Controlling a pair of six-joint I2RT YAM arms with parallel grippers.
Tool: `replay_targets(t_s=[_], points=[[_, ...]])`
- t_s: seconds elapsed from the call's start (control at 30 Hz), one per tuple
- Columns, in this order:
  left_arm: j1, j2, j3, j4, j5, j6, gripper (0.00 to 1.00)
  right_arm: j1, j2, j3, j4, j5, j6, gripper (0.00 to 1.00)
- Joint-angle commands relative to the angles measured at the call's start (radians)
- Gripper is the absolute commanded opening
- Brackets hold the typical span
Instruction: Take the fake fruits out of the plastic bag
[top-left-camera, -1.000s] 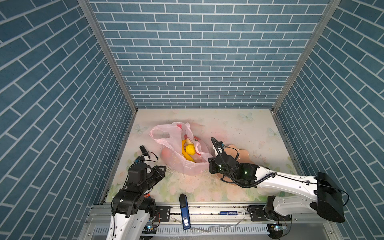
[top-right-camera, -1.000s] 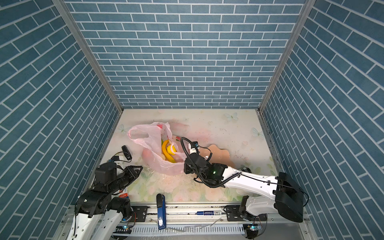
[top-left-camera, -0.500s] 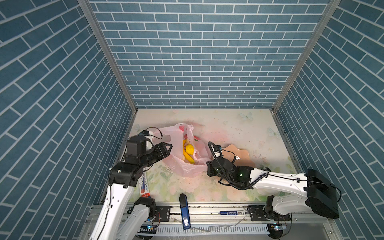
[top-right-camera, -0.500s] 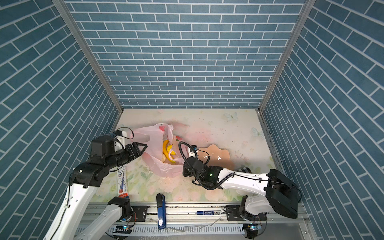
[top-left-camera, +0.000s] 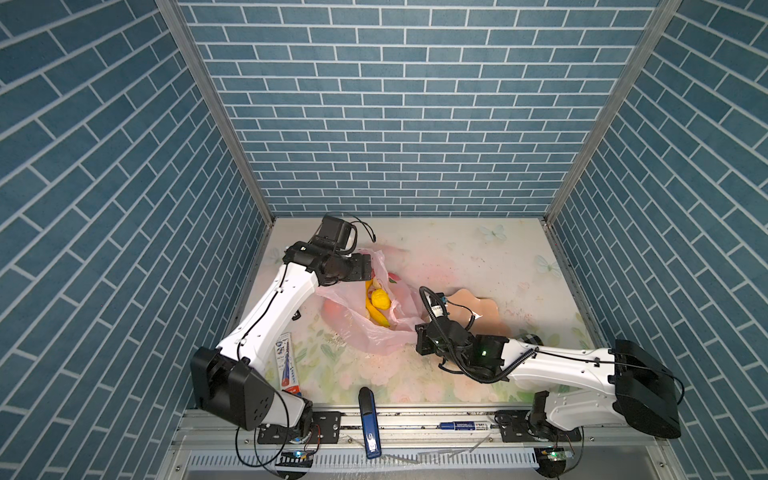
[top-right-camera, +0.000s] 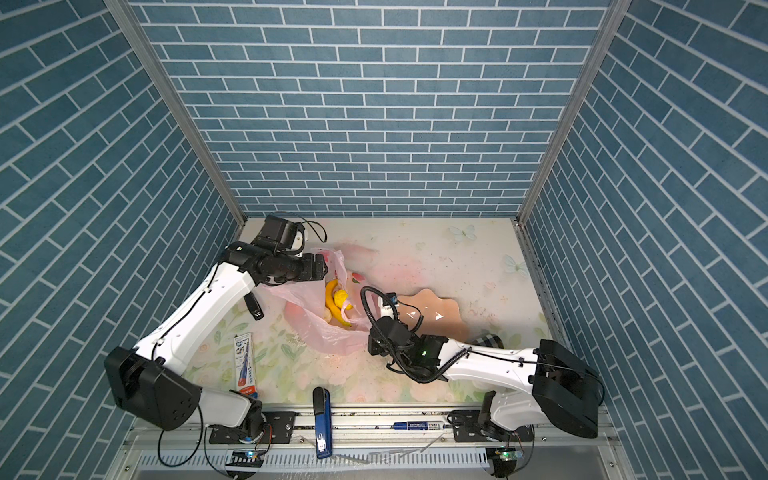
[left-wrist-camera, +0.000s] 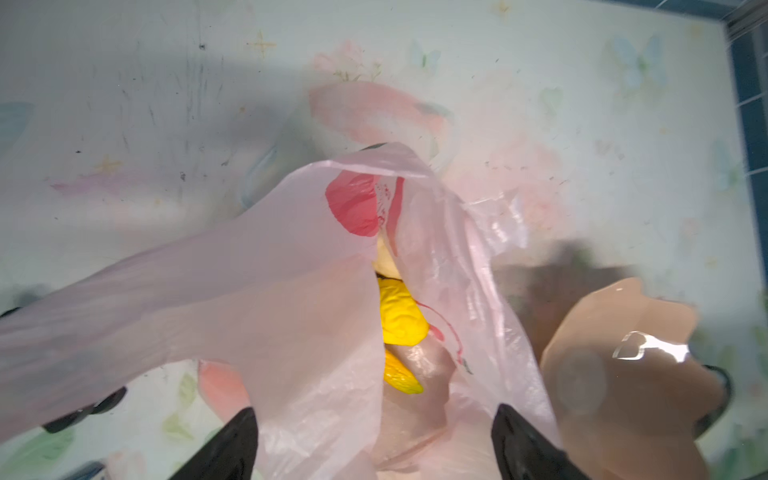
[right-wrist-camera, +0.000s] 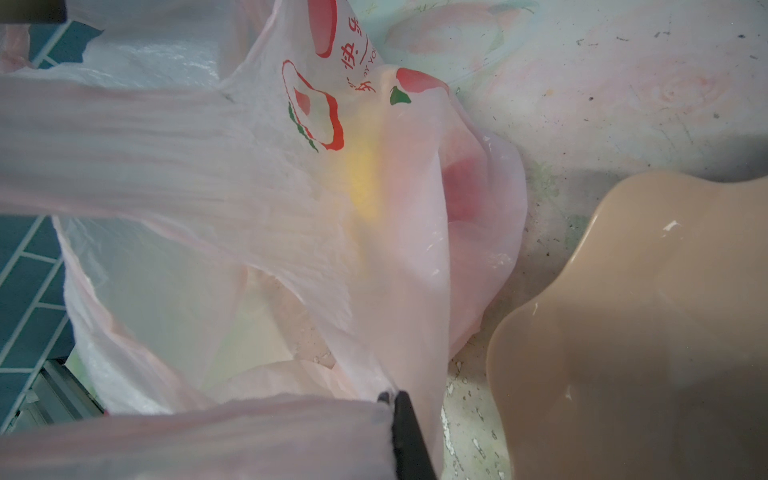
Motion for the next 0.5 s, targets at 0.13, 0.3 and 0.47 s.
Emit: replay_targets(t_s=[0.13,0.3,0.47], points=[[-0.028,0.096,0.017,-0.047,-0.151,0.076,0.93,0.006,-0.022,-0.025,0.026,0.023,0.032,0.00],[-0.045,0.159,0.012,-0.001,-0.142,0.070,0.89,0.007,-0.026,-0.023,0.023,0.023,0.029,0.00],[-0.047,0.198,-0.014,0.030,-0.139,0.054,0.71,0.006,-0.037,-0.024,0.021,0.030,0.028,0.00]])
